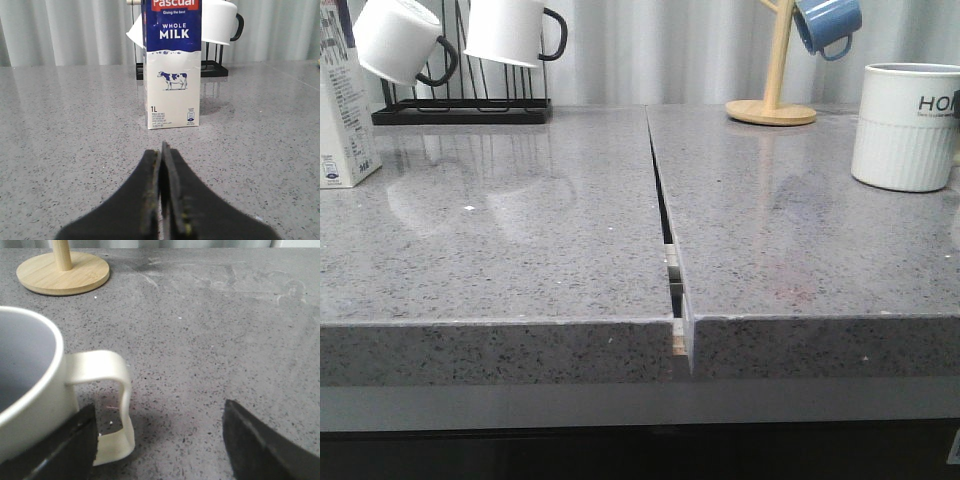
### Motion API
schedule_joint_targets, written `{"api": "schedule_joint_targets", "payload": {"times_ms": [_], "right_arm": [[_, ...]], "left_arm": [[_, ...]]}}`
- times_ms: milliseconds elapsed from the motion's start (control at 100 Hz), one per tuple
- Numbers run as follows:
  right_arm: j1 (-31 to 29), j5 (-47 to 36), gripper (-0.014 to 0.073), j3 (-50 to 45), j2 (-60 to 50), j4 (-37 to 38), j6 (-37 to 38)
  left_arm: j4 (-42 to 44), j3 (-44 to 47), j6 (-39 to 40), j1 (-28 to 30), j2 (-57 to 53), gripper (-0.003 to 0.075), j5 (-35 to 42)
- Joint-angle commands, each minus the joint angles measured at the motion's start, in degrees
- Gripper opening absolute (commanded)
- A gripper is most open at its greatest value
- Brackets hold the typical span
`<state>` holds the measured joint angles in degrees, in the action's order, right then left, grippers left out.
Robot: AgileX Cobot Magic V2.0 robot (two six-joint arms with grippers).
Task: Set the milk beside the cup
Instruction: 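Reach the right gripper to the white HOME mug handle and grasp it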
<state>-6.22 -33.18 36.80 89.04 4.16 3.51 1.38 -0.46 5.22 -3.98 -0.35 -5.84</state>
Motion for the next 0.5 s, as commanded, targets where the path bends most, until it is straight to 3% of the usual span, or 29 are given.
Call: {"api": "schedule_joint_targets", "payload": {"times_ms": [0,410,490], "right_arm": [[-0.3,-6.2,0.0528,1.7,-0.7,0.6,0.0],[-0.5,-10.7,0.0526,3.0,3.5,0.7,0.0],[-0.5,-10.7,0.0487,4.0,4.4,1.3,0.0]], "left_arm": [[0.0,2.9,0.5,-0.2,-1.8,-0.0021,4.4],[0.0,2.9,0.5,-0.2,-1.8,-0.0021,4.4],[0.0,2.9,0.5,-0.2,-1.8,-0.0021,4.4]]}}
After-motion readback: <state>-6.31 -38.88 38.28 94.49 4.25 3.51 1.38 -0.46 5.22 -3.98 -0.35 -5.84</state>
